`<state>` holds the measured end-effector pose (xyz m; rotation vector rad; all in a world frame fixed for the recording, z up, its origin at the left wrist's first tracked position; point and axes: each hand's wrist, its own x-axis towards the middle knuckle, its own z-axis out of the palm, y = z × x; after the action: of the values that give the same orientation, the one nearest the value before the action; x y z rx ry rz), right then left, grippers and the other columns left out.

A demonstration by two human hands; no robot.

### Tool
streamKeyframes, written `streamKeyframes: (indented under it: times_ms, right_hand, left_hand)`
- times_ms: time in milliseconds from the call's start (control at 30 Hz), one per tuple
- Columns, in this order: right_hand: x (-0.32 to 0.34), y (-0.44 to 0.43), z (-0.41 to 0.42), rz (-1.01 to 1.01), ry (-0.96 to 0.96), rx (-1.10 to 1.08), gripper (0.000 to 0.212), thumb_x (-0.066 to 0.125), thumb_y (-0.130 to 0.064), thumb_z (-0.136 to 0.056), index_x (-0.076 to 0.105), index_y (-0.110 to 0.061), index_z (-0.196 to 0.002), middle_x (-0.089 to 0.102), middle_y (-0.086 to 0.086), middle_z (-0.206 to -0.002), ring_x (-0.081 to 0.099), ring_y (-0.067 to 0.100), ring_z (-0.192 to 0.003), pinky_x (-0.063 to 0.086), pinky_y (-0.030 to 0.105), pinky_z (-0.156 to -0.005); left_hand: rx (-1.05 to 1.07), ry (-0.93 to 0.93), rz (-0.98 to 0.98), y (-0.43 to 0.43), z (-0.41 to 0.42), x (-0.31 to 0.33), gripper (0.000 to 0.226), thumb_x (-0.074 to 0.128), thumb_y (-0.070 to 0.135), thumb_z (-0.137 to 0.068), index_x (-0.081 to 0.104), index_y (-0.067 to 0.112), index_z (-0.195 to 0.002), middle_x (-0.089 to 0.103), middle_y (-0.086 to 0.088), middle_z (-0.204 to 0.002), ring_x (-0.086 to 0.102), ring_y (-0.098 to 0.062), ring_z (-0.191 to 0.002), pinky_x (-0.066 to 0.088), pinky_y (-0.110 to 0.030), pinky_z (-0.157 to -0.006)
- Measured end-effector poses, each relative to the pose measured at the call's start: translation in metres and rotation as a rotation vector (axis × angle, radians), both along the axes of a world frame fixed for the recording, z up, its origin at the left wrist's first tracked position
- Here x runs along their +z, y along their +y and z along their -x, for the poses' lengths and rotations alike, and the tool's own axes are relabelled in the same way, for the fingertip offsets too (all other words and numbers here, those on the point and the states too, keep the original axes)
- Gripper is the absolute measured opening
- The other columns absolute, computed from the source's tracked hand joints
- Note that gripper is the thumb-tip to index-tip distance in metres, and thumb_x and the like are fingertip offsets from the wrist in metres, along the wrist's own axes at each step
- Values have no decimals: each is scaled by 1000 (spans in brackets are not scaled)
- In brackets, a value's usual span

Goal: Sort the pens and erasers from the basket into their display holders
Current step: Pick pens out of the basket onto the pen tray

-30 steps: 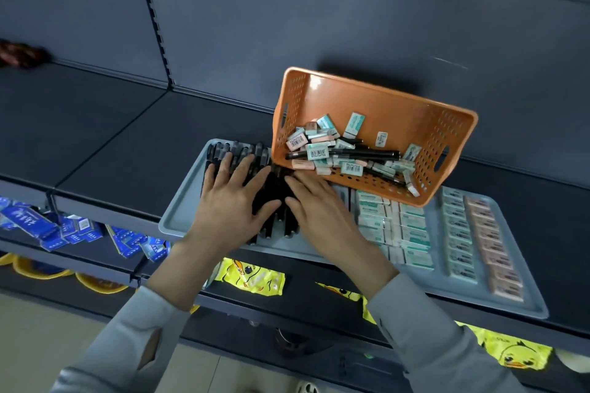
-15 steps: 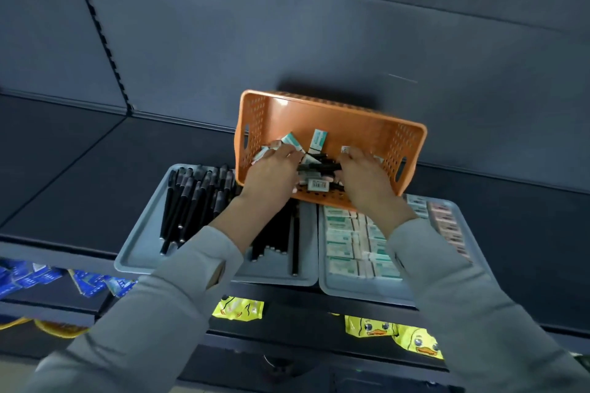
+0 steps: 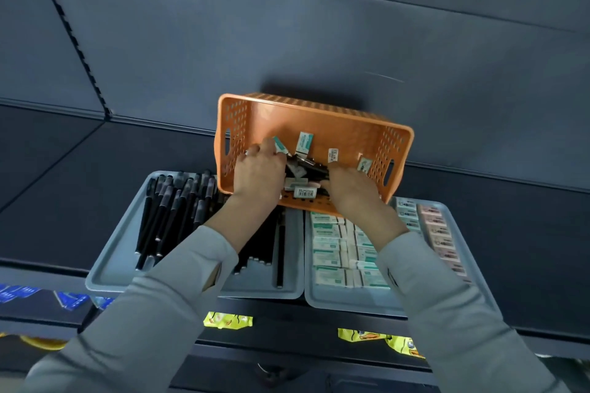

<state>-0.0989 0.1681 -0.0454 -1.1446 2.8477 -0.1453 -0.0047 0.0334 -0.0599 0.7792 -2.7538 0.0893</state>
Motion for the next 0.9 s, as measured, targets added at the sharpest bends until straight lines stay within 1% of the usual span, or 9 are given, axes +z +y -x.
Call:
streamKeyframes:
  times_ms: [200, 267, 400, 600, 667, 733, 800, 833, 900]
  right_hand:
    - [-10, 14, -8, 140, 23, -147, 24, 42, -10, -101, 45, -5, -124, 64, 18, -110, 63, 39, -100, 42, 39, -73]
    - [-13, 14, -11, 170, -1, -163, 26, 41, -10, -101, 43, -5, -126, 65, 18, -110, 63, 39, -99, 42, 38, -72]
    - [-7, 18, -11, 323, -19, -153, 23, 36, -23, -105, 45, -6, -118, 64, 17, -101, 63, 40, -91, 43, 40, -69]
    - [14, 17, -8, 391, -82, -161, 24, 34, -28, -106, 45, -9, -115, 63, 15, -93, 60, 39, -88, 36, 37, -67]
    - [17, 19, -8, 431, -104, -183, 20, 36, -28, -105, 44, -10, -110, 57, 10, -83, 61, 40, -87, 36, 37, -67]
    - [19, 22, -10, 450, -111, -174, 23, 37, -29, -105, 44, -9, -115, 56, 7, -84, 61, 39, -87, 38, 37, -68]
    - [21, 25, -11, 444, -85, -160, 30, 37, -32, -105, 44, -7, -120, 61, 11, -91, 62, 38, -89, 39, 37, -70]
    - [22, 27, -12, 436, -58, -154, 32, 38, -33, -105, 44, -6, -122, 63, 13, -94, 63, 39, -89, 39, 37, -70]
    - [22, 31, -15, 430, -26, -165, 35, 39, -36, -104, 45, -6, -122, 64, 15, -98, 62, 40, -91, 39, 38, -70]
  left_hand:
    - [78, -134, 72, 1, 13, 4, 29, 63, 24, -91, 66, 16, -118, 35, -10, -145, 44, -33, -123, 41, -46, -100]
    - [55, -148, 104, 0, 18, 8, 26, 64, 22, -89, 69, 18, -114, 39, -10, -143, 43, -32, -123, 40, -45, -100]
    - [4, -141, 110, -1, 23, 4, 26, 63, 22, -88, 68, 21, -114, 47, -8, -133, 43, -30, -122, 40, -44, -99]
    - [-17, -200, 15, -7, 26, 11, 39, 64, 24, -89, 60, 17, -127, 42, -9, -138, 41, -30, -127, 36, -46, -103]
    - [-48, -75, -51, -9, 23, 10, 36, 64, 28, -90, 61, 17, -125, 44, -8, -135, 44, -29, -123, 38, -46, -103]
    - [-121, 216, -128, -8, 17, 8, 30, 66, 24, -89, 62, 13, -118, 54, -8, -124, 53, -28, -113, 44, -43, -97]
    - [-189, 523, -207, -4, 10, 10, 21, 66, 17, -90, 63, 9, -109, 64, -9, -106, 60, -26, -98, 48, -36, -82]
    - [-210, 603, -240, -2, 9, 11, 19, 65, 14, -90, 62, 8, -108, 66, -9, -100, 60, -25, -93, 48, -34, -75]
    - [-263, 573, -249, 0, 9, 9, 18, 64, 14, -91, 59, 8, -107, 67, -8, -95, 60, -23, -91, 49, -32, -70]
